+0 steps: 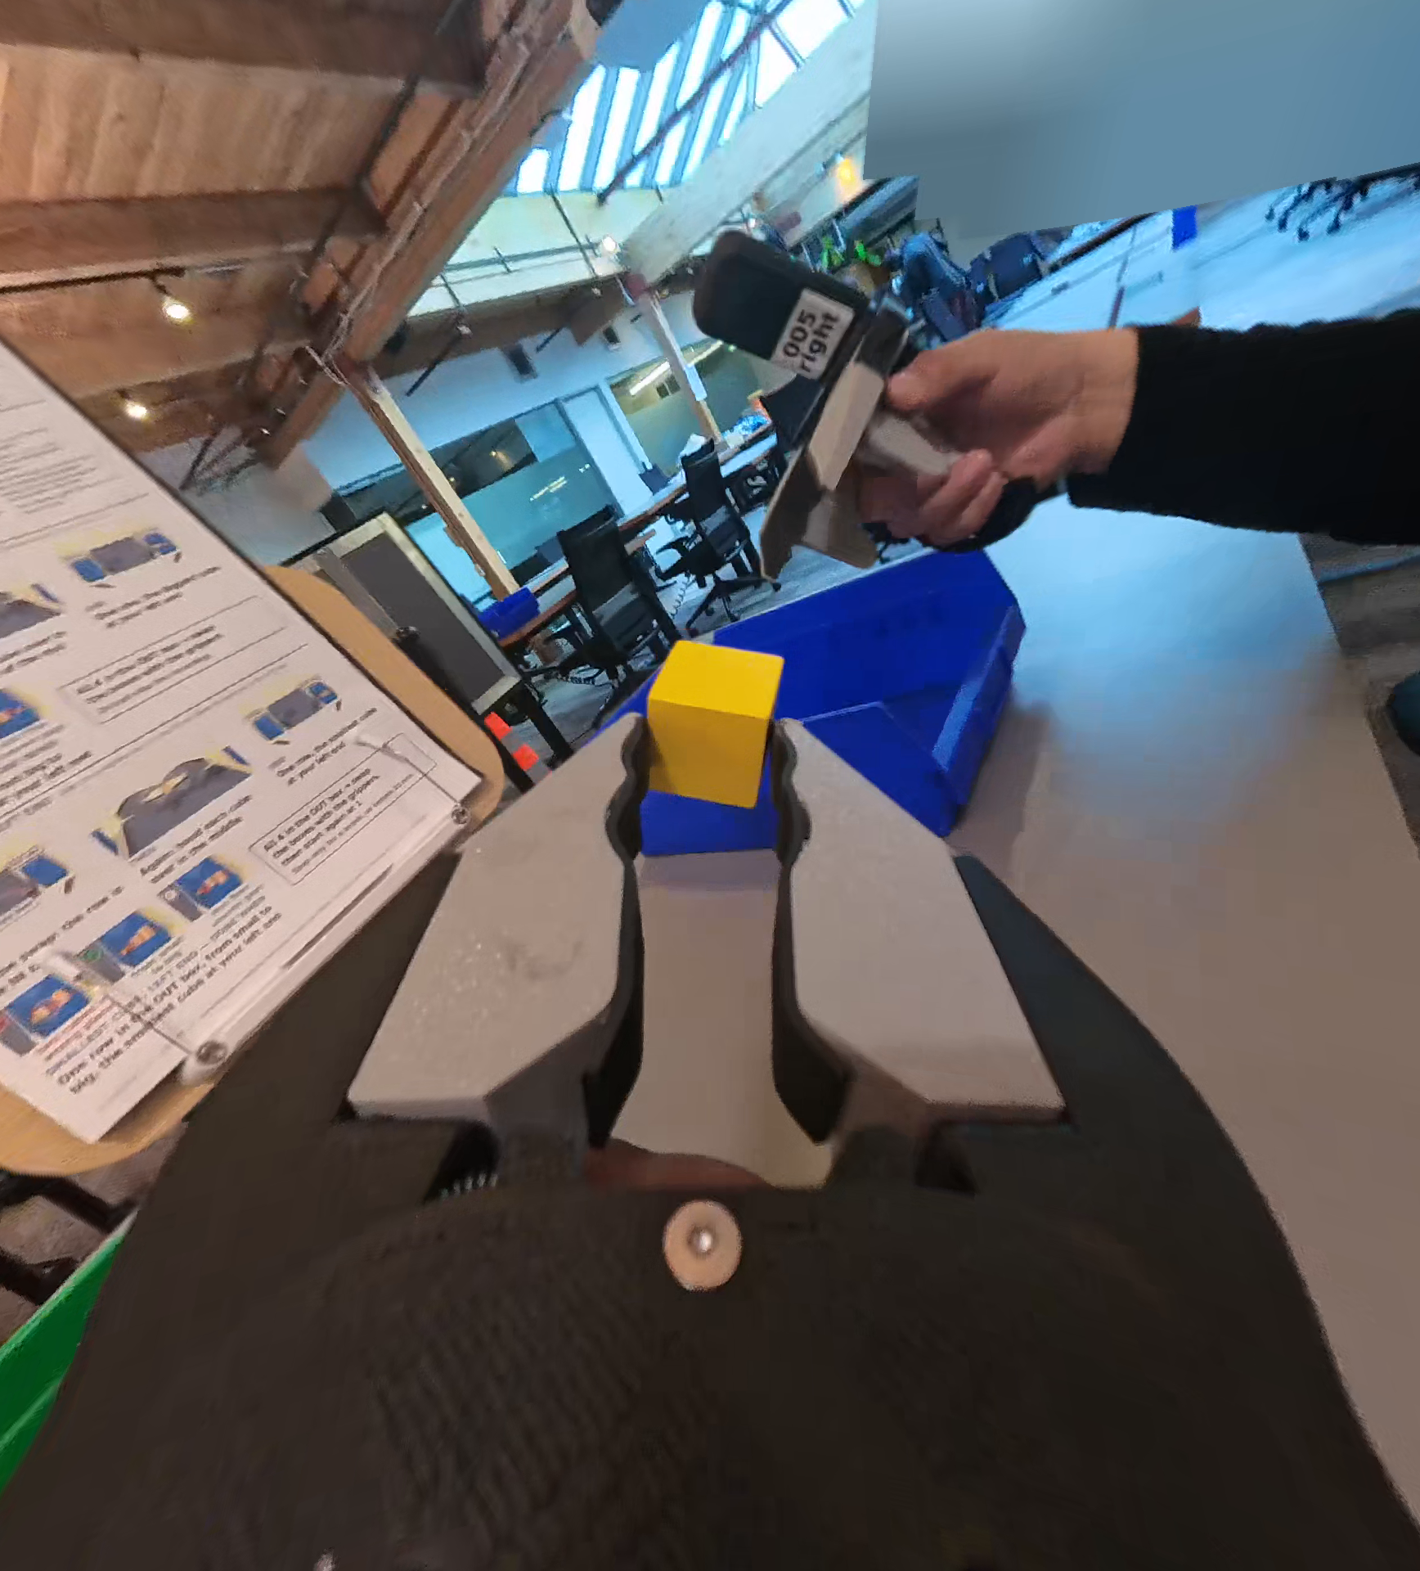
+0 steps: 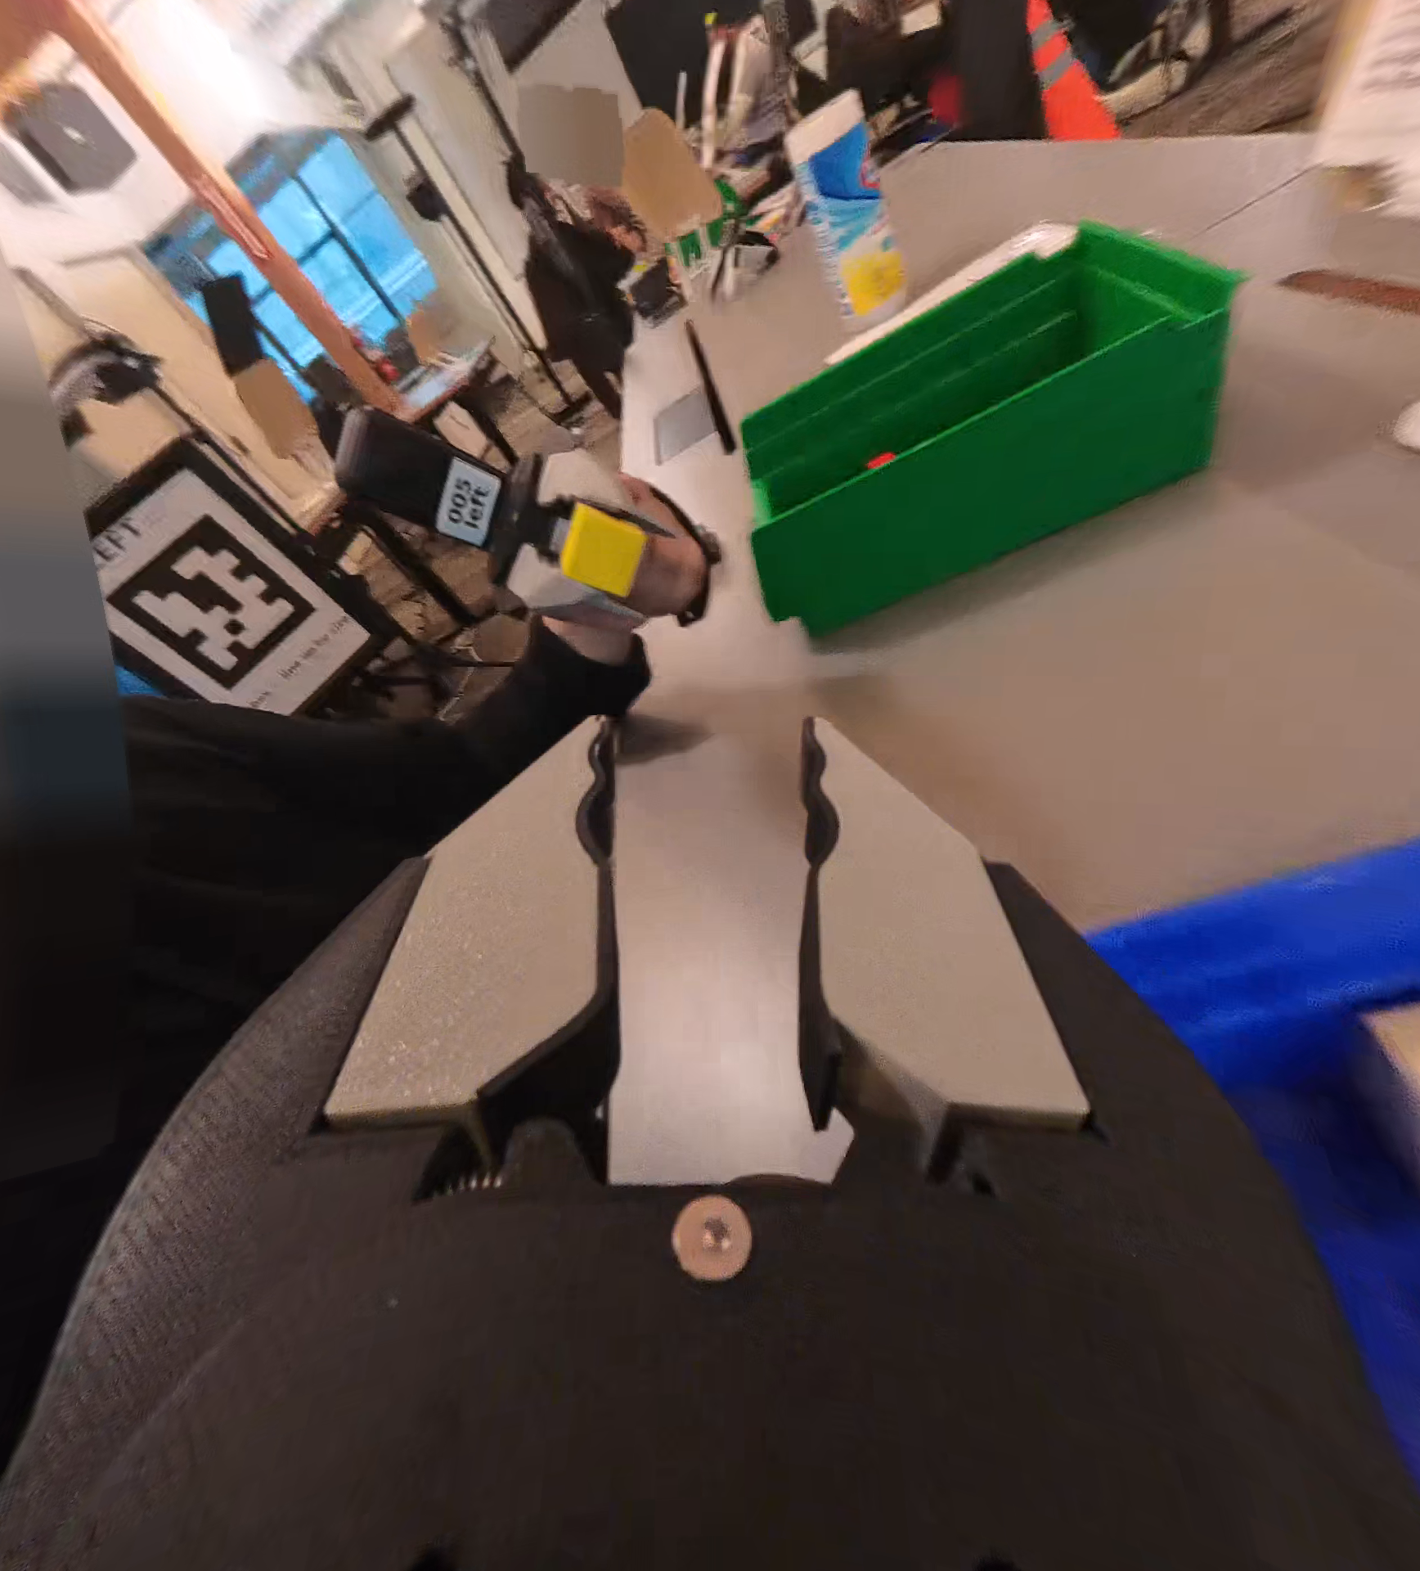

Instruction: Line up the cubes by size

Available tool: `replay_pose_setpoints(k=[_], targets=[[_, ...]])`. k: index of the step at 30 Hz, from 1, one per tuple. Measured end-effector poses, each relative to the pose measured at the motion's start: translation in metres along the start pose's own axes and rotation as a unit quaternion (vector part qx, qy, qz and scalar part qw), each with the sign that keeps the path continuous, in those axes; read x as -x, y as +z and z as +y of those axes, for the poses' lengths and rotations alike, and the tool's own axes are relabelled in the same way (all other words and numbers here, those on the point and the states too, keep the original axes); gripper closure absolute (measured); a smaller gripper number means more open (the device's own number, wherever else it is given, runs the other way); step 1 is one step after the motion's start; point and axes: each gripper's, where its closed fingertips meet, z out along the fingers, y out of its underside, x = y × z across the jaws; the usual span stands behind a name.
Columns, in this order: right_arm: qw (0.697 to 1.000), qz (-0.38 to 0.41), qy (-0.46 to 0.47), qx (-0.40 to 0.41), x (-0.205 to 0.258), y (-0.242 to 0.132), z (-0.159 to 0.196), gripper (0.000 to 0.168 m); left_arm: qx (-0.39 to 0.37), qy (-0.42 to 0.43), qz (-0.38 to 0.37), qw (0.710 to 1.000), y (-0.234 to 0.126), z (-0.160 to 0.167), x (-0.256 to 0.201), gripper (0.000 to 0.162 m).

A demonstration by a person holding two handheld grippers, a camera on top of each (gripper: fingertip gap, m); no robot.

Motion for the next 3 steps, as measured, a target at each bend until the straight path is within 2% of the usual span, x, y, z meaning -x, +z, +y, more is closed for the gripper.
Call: replay_pose_setpoints(k=[2,3], targets=[[1.000,0.007,0.007,0.012,0.007,0.031,0.012,0.109,0.006,0.020,0.000,1.000,0.010,-0.003,-0.008,0.136],[1.000,0.004,0.007,0.016,0.011,0.045,0.017,0.108,0.010,0.025,0.004,1.000,0.013,-0.004,-0.013,0.136]])
